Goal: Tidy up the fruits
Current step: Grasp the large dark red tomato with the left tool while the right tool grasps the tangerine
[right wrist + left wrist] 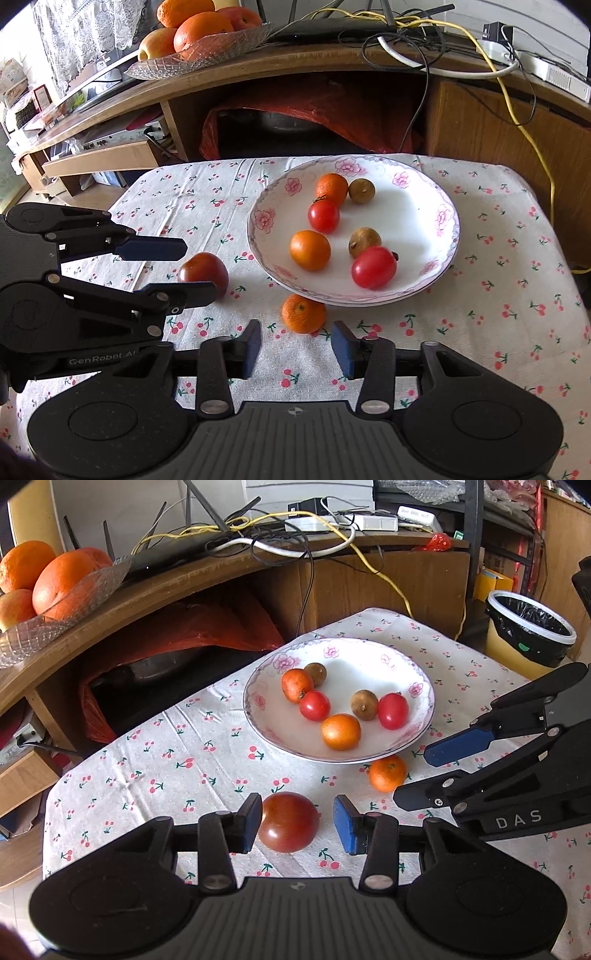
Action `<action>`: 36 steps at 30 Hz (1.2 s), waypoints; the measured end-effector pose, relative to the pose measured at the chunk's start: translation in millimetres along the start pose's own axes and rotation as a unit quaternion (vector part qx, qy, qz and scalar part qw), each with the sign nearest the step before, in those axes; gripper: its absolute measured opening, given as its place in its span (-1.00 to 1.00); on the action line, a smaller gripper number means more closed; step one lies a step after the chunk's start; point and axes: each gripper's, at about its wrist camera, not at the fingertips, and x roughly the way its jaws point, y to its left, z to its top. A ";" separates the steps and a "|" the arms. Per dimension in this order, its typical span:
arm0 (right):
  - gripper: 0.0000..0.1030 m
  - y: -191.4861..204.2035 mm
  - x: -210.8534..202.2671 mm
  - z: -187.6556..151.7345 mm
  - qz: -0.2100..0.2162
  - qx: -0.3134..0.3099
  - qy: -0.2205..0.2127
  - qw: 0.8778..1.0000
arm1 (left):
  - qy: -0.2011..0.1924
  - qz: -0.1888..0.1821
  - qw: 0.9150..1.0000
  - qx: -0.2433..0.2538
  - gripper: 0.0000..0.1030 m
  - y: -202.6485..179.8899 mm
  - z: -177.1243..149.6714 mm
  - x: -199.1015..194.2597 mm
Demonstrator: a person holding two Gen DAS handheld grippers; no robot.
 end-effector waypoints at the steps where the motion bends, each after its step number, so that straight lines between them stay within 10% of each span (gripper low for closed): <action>1: -0.20 -0.7 1.7 0.0 0.000 0.001 0.001 1.000 | 0.004 0.001 1.000 -0.001 -0.01 0.5 -0.4 2.6; 36: -0.51 -7.9 22.4 1.3 0.007 0.018 0.014 1.000 | 0.026 -0.004 0.998 -0.054 -0.05 15.9 -7.4 24.0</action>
